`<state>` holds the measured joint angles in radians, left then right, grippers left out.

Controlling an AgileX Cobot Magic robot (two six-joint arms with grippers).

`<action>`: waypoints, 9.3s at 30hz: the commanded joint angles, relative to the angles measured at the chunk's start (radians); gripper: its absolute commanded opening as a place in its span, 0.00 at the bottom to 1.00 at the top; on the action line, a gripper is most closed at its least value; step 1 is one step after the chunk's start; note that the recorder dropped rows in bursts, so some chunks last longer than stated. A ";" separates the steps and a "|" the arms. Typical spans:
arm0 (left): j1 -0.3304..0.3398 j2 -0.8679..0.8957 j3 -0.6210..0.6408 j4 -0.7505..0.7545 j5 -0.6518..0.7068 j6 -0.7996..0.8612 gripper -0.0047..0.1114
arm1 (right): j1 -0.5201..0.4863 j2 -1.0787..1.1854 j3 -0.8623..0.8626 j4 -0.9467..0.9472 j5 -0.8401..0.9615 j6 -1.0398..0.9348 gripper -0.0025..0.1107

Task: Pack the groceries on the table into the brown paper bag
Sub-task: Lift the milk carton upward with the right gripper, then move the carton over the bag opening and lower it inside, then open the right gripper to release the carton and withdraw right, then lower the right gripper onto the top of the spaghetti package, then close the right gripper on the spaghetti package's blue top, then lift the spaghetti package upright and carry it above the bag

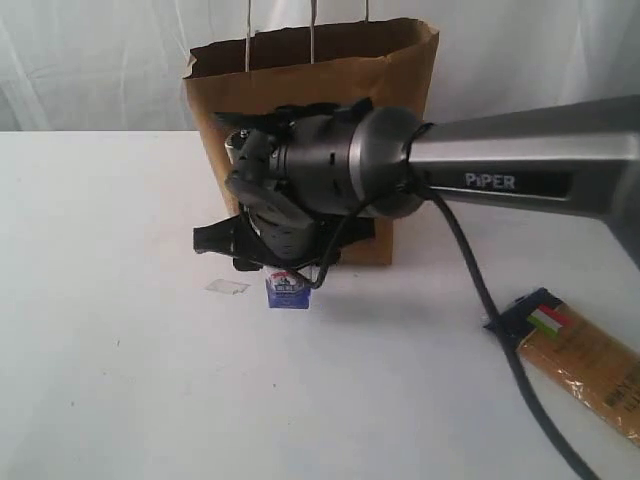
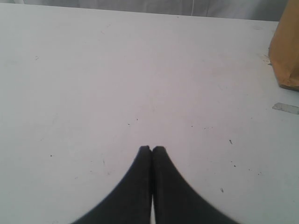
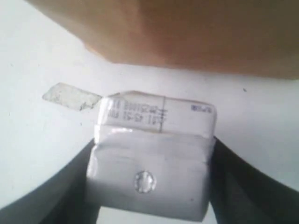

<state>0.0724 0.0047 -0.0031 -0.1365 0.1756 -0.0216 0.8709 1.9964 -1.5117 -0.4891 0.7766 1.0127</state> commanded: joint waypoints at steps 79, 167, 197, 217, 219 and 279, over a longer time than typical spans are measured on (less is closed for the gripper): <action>-0.005 -0.005 0.003 -0.011 0.002 0.000 0.04 | -0.323 -0.262 -0.083 -0.328 -0.298 -0.022 0.39; -0.005 -0.005 0.003 -0.011 0.004 0.000 0.04 | -0.344 -0.479 0.194 -0.147 0.444 -0.805 0.63; -0.005 -0.005 0.003 -0.011 0.004 0.000 0.04 | -0.820 -0.319 0.526 0.445 -0.141 -1.294 0.68; -0.005 -0.005 0.003 -0.011 0.004 0.000 0.04 | -0.820 -0.302 0.524 0.489 -0.047 -1.190 0.88; -0.005 -0.005 0.003 -0.011 0.004 0.000 0.04 | -0.820 -0.252 0.524 0.509 -0.049 -1.202 0.88; -0.005 -0.005 0.003 -0.011 0.004 0.000 0.04 | -0.820 -1.058 0.479 0.991 -0.012 -1.375 0.02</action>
<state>0.0724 0.0047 -0.0031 -0.1365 0.1774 -0.0216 0.0525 0.9573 -1.0236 0.4707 0.9099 -0.3638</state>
